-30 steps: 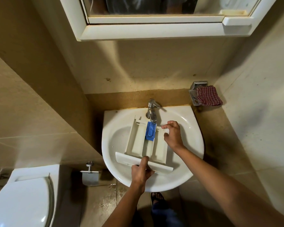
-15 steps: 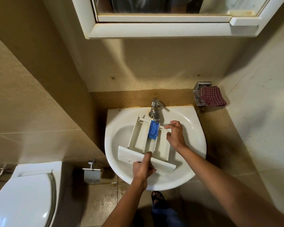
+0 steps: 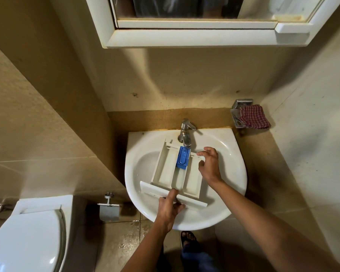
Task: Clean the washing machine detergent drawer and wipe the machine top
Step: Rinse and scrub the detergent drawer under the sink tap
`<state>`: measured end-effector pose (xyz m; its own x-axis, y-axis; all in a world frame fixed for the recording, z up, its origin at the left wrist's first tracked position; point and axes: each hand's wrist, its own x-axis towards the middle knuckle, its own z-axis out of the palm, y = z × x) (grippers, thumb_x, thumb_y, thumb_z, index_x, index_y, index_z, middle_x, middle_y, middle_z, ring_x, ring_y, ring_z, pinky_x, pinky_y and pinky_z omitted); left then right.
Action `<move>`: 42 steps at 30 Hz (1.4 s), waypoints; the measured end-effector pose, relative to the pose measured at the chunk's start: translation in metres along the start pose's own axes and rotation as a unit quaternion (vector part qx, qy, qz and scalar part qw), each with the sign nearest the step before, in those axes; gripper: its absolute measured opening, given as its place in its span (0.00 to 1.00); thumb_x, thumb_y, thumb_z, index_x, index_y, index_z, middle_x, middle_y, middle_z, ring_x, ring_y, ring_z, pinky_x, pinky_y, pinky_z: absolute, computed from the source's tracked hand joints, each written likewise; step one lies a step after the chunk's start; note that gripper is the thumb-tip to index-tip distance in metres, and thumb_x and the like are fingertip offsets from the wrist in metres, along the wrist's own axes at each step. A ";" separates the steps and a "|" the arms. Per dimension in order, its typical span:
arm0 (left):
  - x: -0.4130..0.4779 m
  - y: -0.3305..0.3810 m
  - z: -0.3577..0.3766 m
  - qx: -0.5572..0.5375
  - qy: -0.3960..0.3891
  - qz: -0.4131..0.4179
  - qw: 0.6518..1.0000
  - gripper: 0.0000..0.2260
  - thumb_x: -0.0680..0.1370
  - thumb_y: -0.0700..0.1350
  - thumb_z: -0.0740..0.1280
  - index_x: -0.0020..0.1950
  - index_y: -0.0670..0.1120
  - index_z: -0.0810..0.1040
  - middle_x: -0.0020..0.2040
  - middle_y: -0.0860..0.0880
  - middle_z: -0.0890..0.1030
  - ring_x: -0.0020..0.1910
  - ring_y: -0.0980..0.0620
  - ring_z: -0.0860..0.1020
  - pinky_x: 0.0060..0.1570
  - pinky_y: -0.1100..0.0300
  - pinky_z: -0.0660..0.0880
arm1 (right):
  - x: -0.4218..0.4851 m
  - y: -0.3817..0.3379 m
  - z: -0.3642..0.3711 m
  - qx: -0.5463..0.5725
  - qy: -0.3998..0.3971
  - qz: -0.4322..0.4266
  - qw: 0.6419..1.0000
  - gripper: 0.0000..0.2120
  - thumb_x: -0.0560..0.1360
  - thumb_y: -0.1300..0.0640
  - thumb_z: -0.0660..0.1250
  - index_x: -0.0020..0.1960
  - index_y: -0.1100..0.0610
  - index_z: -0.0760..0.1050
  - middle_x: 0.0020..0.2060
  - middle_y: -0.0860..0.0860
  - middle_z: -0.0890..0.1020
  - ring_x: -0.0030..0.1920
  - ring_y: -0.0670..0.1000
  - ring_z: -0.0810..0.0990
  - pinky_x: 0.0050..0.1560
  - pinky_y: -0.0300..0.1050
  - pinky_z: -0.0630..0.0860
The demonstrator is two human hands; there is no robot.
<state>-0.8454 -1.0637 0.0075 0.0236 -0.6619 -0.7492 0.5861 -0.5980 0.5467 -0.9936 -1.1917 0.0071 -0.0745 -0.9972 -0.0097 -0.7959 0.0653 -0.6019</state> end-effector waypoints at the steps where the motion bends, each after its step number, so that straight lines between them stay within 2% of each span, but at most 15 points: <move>1: 0.000 0.000 0.000 -0.005 -0.002 -0.003 1.000 0.23 0.65 0.46 0.70 0.55 0.35 0.76 0.41 0.44 0.81 0.48 0.45 0.82 0.47 0.51 0.81 | 0.000 0.000 0.000 -0.001 0.001 -0.001 1.000 0.21 0.67 0.78 0.60 0.54 0.62 0.79 0.60 0.58 0.70 0.65 0.56 0.68 0.57 0.22 0.54; 6: 0.002 0.001 0.001 -0.027 -0.007 -0.019 0.999 0.27 0.66 0.43 0.71 0.61 0.32 0.73 0.42 0.43 0.79 0.46 0.44 0.81 0.47 0.51 0.81 | -0.001 0.000 0.002 -0.013 0.004 -0.004 1.000 0.22 0.67 0.78 0.60 0.56 0.62 0.78 0.61 0.59 0.70 0.66 0.57 0.67 0.60 0.24 0.53; 11: 0.004 0.002 -0.001 -0.012 -0.004 -0.018 1.000 0.13 0.75 0.38 0.66 0.58 0.34 0.76 0.41 0.42 0.79 0.44 0.46 0.80 0.51 0.48 0.81 | 0.001 -0.004 -0.001 -0.057 -0.010 -0.025 0.998 0.24 0.67 0.77 0.61 0.59 0.61 0.77 0.62 0.58 0.69 0.65 0.58 0.64 0.61 0.33 0.59; 16: 0.006 0.002 -0.002 -0.008 0.004 -0.020 1.000 0.12 0.75 0.37 0.65 0.57 0.34 0.76 0.40 0.42 0.79 0.44 0.45 0.80 0.48 0.49 0.81 | 0.007 -0.006 -0.005 -0.091 -0.040 -0.041 0.994 0.24 0.69 0.72 0.62 0.62 0.59 0.75 0.61 0.56 0.71 0.64 0.57 0.64 0.67 0.42 0.62; 19: 0.008 0.001 -0.003 -0.009 -0.002 -0.019 1.000 0.13 0.72 0.38 0.68 0.54 0.35 0.76 0.41 0.42 0.78 0.42 0.47 0.80 0.49 0.48 0.81 | 0.010 -0.001 -0.004 -0.095 -0.041 -0.047 0.994 0.23 0.68 0.71 0.63 0.62 0.59 0.75 0.60 0.55 0.72 0.63 0.57 0.65 0.66 0.43 0.62; 22: 0.007 0.003 -0.002 0.001 0.002 -0.017 1.000 0.12 0.75 0.37 0.66 0.57 0.35 0.76 0.43 0.41 0.79 0.45 0.46 0.80 0.46 0.51 0.81 | 0.008 0.000 -0.004 -0.097 -0.033 -0.057 0.993 0.22 0.69 0.70 0.64 0.61 0.59 0.76 0.58 0.55 0.74 0.62 0.57 0.66 0.66 0.45 0.65; 24: 0.006 0.003 -0.002 0.008 0.007 -0.022 1.000 0.11 0.76 0.37 0.65 0.57 0.35 0.77 0.43 0.41 0.78 0.45 0.46 0.79 0.44 0.53 0.81 | 0.000 -0.001 -0.003 -0.100 -0.007 -0.118 0.988 0.19 0.67 0.70 0.66 0.57 0.60 0.78 0.53 0.55 0.77 0.58 0.56 0.70 0.60 0.51 0.71; 25: 0.005 0.004 -0.002 0.011 0.009 -0.023 1.000 0.10 0.76 0.37 0.65 0.56 0.36 0.77 0.41 0.42 0.78 0.44 0.46 0.79 0.44 0.54 0.81 | -0.005 0.000 -0.002 -0.096 -0.007 -0.185 0.978 0.17 0.67 0.70 0.66 0.54 0.60 0.78 0.50 0.55 0.78 0.55 0.55 0.71 0.57 0.53 0.73; 27: 0.004 0.006 -0.003 0.024 0.010 -0.026 0.999 0.07 0.76 0.38 0.66 0.52 0.37 0.77 0.38 0.44 0.76 0.41 0.47 0.78 0.44 0.54 0.81 | -0.020 -0.001 0.001 -0.098 -0.101 -0.336 0.931 0.15 0.68 0.69 0.63 0.52 0.60 0.78 0.48 0.54 0.79 0.55 0.54 0.72 0.57 0.54 0.72; 29: 0.004 0.008 -0.004 0.040 0.013 -0.025 0.999 0.08 0.73 0.39 0.68 0.49 0.37 0.78 0.35 0.44 0.75 0.39 0.48 0.77 0.44 0.54 0.79 | -0.031 -0.005 0.003 -0.173 -0.246 -0.419 0.857 0.14 0.73 0.66 0.60 0.56 0.59 0.78 0.52 0.54 0.80 0.60 0.55 0.73 0.66 0.55 0.66; 30: 0.003 0.010 -0.004 0.047 0.015 -0.024 0.999 0.10 0.71 0.41 0.69 0.48 0.36 0.78 0.34 0.45 0.75 0.38 0.48 0.77 0.43 0.54 0.79 | -0.033 -0.008 0.006 -0.240 -0.268 -0.437 0.824 0.13 0.76 0.63 0.60 0.58 0.57 0.78 0.55 0.52 0.80 0.62 0.54 0.72 0.72 0.55 0.58; 32: 0.004 0.012 -0.005 0.056 0.022 -0.020 0.998 0.12 0.65 0.44 0.70 0.43 0.38 0.77 0.33 0.45 0.75 0.38 0.48 0.77 0.39 0.56 0.79 | -0.033 -0.016 0.018 -0.366 -0.250 -0.432 0.786 0.16 0.76 0.60 0.62 0.63 0.55 0.76 0.59 0.51 0.79 0.67 0.53 0.70 0.75 0.57 0.39; 35: 0.003 0.015 -0.005 0.062 0.031 -0.008 0.998 0.08 0.65 0.43 0.70 0.35 0.42 0.73 0.33 0.45 0.74 0.37 0.48 0.76 0.36 0.57 0.77 | -0.037 -0.034 0.032 -0.496 -0.252 -0.342 0.757 0.25 0.78 0.56 0.60 0.74 0.59 0.62 0.69 0.54 0.70 0.73 0.54 0.63 0.70 0.62 0.30; 39: -0.001 0.017 -0.004 0.075 0.027 0.001 0.997 0.08 0.62 0.43 0.69 0.35 0.41 0.73 0.30 0.47 0.74 0.34 0.49 0.75 0.36 0.58 0.77 | -0.044 -0.058 0.035 -0.553 -0.284 -0.291 0.727 0.28 0.81 0.53 0.53 0.77 0.63 0.49 0.74 0.60 0.60 0.75 0.58 0.56 0.73 0.61 0.35; 42: -0.002 0.019 -0.005 0.074 0.035 0.002 0.997 0.12 0.62 0.44 0.69 0.41 0.38 0.76 0.33 0.45 0.76 0.37 0.47 0.77 0.37 0.57 0.78 | -0.046 -0.076 0.023 -0.511 -0.327 -0.292 0.739 0.27 0.80 0.57 0.55 0.77 0.62 0.52 0.73 0.61 0.62 0.74 0.60 0.55 0.72 0.64 0.37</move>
<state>-0.8304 -1.0716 0.0178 0.0849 -0.6351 -0.7678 0.4603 -0.6584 0.5955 -0.9160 -1.1520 0.0349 0.5018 -0.6485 -0.5724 -0.6405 -0.7233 0.2579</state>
